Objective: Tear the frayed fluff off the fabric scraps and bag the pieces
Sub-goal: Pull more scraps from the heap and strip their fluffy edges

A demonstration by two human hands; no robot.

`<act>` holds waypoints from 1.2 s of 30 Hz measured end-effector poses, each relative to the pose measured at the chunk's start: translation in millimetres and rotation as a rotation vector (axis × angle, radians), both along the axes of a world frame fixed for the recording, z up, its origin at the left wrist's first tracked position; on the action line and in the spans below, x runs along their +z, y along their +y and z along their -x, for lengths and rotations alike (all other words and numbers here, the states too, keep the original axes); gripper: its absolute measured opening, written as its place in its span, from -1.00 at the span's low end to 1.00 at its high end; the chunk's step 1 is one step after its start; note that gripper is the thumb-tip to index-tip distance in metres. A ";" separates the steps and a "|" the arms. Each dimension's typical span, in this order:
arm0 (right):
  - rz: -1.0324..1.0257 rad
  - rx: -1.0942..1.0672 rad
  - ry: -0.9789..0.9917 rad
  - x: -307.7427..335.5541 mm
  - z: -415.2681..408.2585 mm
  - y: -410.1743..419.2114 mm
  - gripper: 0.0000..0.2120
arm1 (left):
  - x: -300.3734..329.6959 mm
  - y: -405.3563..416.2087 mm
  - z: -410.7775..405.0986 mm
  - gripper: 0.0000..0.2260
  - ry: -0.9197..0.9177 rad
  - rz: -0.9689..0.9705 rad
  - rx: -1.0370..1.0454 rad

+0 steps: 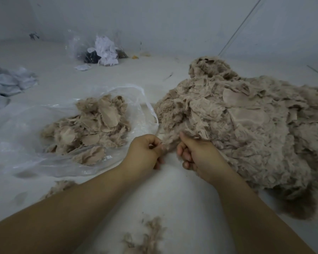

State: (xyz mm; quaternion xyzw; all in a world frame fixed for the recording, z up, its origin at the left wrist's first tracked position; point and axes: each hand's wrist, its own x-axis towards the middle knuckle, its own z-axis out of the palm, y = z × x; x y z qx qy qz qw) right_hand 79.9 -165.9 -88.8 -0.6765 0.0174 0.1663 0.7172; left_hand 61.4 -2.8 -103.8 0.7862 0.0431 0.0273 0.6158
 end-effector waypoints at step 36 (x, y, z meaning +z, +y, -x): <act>0.085 -0.006 -0.053 3.8 3.1 8.5 -0.47 | -10.2 -0.7 37.3 -0.82 -0.240 0.120 0.391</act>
